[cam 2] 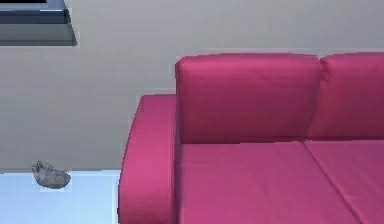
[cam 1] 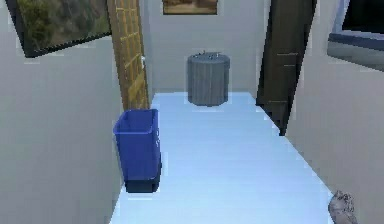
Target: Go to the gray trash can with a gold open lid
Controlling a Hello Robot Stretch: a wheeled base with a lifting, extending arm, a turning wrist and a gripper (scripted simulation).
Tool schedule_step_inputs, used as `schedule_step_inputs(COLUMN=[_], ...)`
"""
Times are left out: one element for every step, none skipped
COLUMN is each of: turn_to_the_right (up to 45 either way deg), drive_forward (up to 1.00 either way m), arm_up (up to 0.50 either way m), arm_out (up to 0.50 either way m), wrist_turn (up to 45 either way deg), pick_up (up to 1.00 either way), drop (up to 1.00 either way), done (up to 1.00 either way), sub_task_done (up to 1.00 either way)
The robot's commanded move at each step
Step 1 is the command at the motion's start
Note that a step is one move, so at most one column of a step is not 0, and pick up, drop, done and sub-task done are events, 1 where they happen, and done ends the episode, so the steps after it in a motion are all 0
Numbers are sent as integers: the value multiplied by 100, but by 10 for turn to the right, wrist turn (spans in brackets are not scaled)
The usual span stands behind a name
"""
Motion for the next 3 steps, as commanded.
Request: schedule_step_inputs(turn_to_the_right=[0,210,0], drive_forward=[35,0,100], arm_up=[0,0,0], arm_out=[0,0,0], wrist_turn=[0,0,0], pick_up=[0,0,0], drop=[0,0,0], done=[0,0,0], sub_task_done=[0,0,0])
